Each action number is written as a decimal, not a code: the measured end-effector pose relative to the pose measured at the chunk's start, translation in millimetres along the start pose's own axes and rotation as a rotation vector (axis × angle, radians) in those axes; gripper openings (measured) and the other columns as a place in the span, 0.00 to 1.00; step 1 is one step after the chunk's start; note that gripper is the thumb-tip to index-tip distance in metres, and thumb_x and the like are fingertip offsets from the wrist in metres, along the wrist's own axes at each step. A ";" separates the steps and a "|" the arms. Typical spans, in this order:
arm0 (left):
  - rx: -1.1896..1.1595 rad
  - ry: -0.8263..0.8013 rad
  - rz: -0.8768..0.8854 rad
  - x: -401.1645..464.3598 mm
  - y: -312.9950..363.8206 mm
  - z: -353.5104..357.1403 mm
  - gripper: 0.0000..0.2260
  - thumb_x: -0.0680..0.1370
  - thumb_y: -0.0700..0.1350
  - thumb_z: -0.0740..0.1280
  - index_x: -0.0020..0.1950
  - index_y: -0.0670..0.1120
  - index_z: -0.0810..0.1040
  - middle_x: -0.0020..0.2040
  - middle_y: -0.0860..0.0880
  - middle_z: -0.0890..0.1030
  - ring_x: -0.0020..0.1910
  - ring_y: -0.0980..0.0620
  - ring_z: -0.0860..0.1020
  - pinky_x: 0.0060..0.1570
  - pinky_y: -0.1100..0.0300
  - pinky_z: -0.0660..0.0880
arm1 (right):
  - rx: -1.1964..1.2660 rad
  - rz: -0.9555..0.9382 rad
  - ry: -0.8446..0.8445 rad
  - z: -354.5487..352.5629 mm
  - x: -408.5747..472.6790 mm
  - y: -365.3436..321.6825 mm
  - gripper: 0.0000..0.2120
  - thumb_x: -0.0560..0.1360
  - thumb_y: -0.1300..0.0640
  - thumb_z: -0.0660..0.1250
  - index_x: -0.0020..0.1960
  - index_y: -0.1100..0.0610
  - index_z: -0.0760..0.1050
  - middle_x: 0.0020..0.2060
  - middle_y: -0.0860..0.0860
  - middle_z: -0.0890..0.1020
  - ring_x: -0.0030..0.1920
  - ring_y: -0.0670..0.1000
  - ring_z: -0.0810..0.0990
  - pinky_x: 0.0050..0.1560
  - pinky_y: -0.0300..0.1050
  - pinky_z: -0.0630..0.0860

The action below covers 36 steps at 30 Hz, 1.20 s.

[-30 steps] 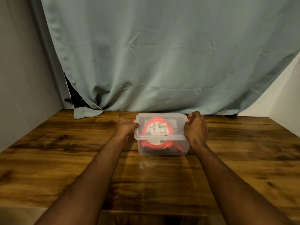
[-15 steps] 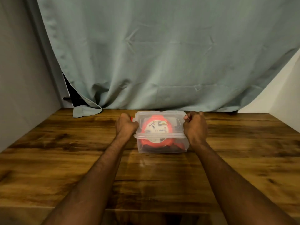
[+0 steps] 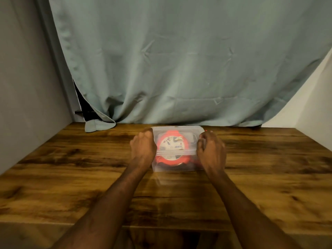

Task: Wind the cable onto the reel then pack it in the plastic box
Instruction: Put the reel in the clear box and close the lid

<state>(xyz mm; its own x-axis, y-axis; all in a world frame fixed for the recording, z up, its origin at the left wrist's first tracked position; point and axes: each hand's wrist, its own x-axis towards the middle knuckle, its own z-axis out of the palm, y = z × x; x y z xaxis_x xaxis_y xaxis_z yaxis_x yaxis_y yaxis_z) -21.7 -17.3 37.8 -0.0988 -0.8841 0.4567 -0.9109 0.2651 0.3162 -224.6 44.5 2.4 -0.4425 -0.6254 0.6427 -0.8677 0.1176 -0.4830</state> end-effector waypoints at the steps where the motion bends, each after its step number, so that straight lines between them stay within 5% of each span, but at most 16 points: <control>1: -0.023 0.085 0.065 -10.6 0.0 -4.2 0.13 0.83 0.41 0.63 0.67 0.45 0.77 0.63 0.42 0.83 0.58 0.40 0.83 0.53 0.48 0.80 | 0.006 -0.058 -0.003 -1.1 -14.3 -0.2 0.08 0.81 0.57 0.64 0.56 0.58 0.80 0.54 0.57 0.83 0.57 0.59 0.80 0.57 0.57 0.78; 4: -0.118 0.120 0.176 -51.3 2.3 -7.3 0.16 0.82 0.43 0.63 0.69 0.46 0.76 0.64 0.43 0.83 0.57 0.41 0.84 0.50 0.47 0.81 | -0.020 -0.213 -0.082 -1.3 -49.4 1.6 0.16 0.83 0.55 0.59 0.65 0.60 0.79 0.63 0.59 0.82 0.68 0.61 0.77 0.72 0.60 0.69; 7: -0.113 0.040 0.259 -92.6 3.6 6.2 0.18 0.81 0.42 0.66 0.71 0.40 0.77 0.66 0.39 0.82 0.64 0.39 0.82 0.62 0.45 0.81 | -0.057 -0.229 -0.118 -2.6 -59.7 5.7 0.22 0.83 0.54 0.58 0.72 0.62 0.75 0.71 0.61 0.77 0.74 0.61 0.72 0.76 0.60 0.65; 10: -0.035 0.068 0.293 -109.0 -0.6 20.3 0.24 0.76 0.40 0.75 0.71 0.34 0.77 0.69 0.34 0.80 0.68 0.35 0.80 0.69 0.41 0.73 | -0.100 -0.220 -0.103 -3.9 -60.6 11.1 0.23 0.82 0.55 0.60 0.73 0.64 0.73 0.72 0.63 0.75 0.74 0.63 0.71 0.75 0.61 0.67; 14: -0.108 0.081 0.250 -105.6 -4.0 29.9 0.26 0.82 0.42 0.67 0.78 0.35 0.68 0.78 0.35 0.70 0.78 0.36 0.69 0.79 0.44 0.62 | -0.189 -0.201 -0.077 2.2 -63.5 22.2 0.28 0.78 0.60 0.69 0.77 0.65 0.68 0.75 0.63 0.70 0.77 0.62 0.67 0.74 0.61 0.68; 19: -0.111 0.057 0.221 -86.0 -10.9 42.9 0.28 0.84 0.45 0.62 0.82 0.39 0.60 0.82 0.38 0.64 0.82 0.40 0.61 0.82 0.49 0.52 | -0.166 -0.219 -0.084 15.6 -55.6 23.7 0.29 0.80 0.59 0.66 0.80 0.63 0.64 0.78 0.60 0.66 0.80 0.60 0.61 0.77 0.60 0.63; 24: -0.094 0.068 0.232 -47.3 -15.4 59.8 0.30 0.80 0.38 0.64 0.82 0.37 0.60 0.82 0.37 0.64 0.82 0.39 0.62 0.82 0.48 0.52 | -0.116 -0.193 -0.142 31.5 -27.4 15.6 0.30 0.80 0.51 0.53 0.79 0.62 0.65 0.78 0.59 0.66 0.80 0.60 0.61 0.77 0.60 0.64; 29: -0.078 0.021 0.224 7.8 -22.5 80.6 0.33 0.82 0.39 0.61 0.85 0.41 0.51 0.85 0.41 0.56 0.85 0.44 0.53 0.84 0.51 0.44 | -0.206 -0.175 -0.207 57.9 14.8 11.7 0.35 0.73 0.59 0.68 0.80 0.58 0.64 0.79 0.55 0.67 0.81 0.54 0.61 0.73 0.50 0.68; 36: -0.068 -0.030 0.208 68.9 -24.8 102.7 0.33 0.81 0.40 0.63 0.85 0.42 0.54 0.85 0.43 0.59 0.84 0.45 0.56 0.81 0.55 0.44 | -0.245 -0.109 -0.295 92.6 68.4 7.1 0.34 0.78 0.56 0.68 0.81 0.55 0.61 0.81 0.52 0.63 0.82 0.52 0.56 0.73 0.51 0.68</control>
<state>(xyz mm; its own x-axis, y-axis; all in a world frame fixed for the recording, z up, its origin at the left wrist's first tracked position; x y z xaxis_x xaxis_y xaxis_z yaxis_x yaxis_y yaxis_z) -47.1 -124.3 -23.9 -0.2940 -0.8186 0.4934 -0.8406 0.4672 0.2742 -240.1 -68.9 -12.2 -0.2920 -0.8350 0.4663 -0.9500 0.1967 -0.2426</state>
